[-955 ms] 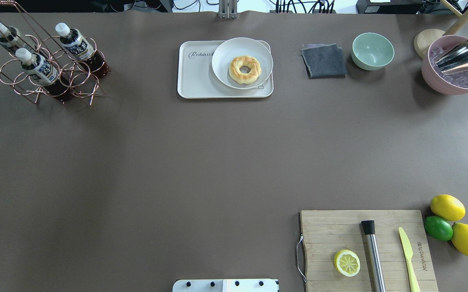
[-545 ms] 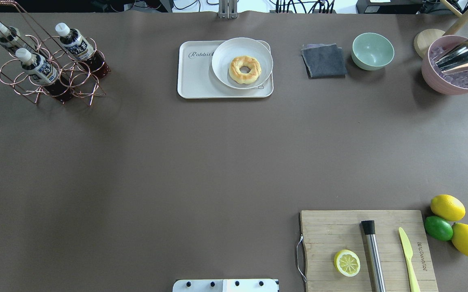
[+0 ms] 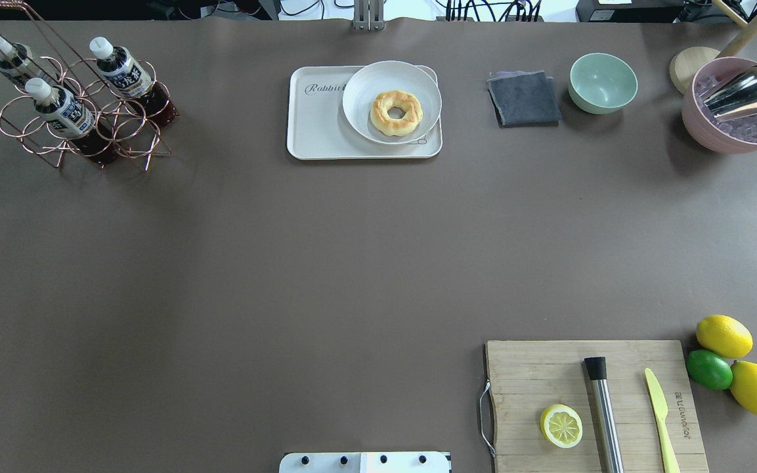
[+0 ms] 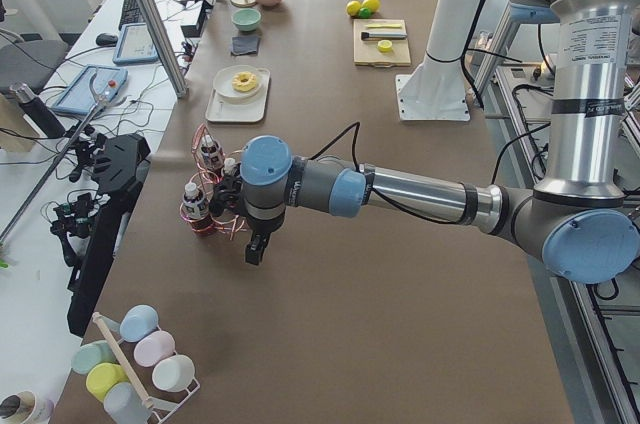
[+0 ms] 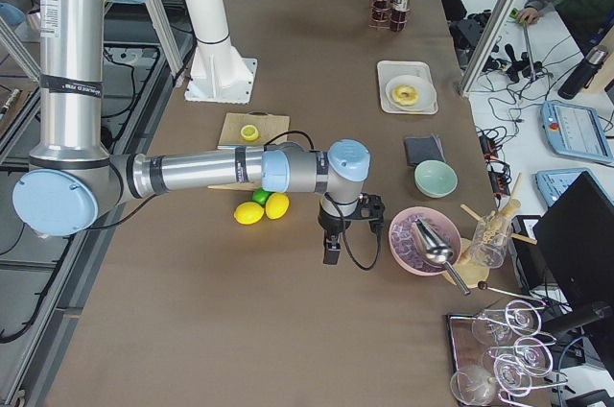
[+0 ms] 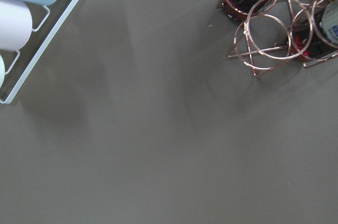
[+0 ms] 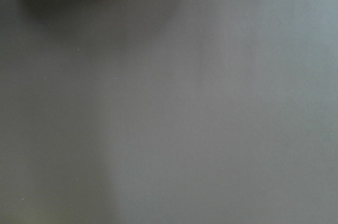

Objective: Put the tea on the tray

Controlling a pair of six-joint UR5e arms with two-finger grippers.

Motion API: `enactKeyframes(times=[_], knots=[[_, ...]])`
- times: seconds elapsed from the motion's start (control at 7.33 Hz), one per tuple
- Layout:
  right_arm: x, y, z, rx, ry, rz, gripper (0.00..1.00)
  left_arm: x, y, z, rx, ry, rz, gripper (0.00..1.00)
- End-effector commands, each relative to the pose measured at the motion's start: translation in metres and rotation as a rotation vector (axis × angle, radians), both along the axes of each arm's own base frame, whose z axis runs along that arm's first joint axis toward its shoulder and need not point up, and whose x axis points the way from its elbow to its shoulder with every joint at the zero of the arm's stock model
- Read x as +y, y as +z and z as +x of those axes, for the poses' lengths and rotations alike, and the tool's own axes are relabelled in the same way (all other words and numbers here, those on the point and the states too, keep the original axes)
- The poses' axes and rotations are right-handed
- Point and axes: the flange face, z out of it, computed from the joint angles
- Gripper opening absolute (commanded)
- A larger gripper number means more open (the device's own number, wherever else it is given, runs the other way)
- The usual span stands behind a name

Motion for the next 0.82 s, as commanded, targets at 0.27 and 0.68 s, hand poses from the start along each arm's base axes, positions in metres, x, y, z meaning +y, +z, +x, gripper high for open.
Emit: enactKeyframes(times=[0.27, 0.68], knots=[[-0.025, -0.045, -0.021, -0.055, -0.031, 0.382, 1.00, -0.020, -0.051, 0.028, 0.081, -0.114, 0.217, 0.99], [-0.037, -0.069, -0.040, -0.091, -0.074, 0.522, 1.00, -0.029, -0.083, 0.102, 0.165, -0.198, 0.213, 0.99]])
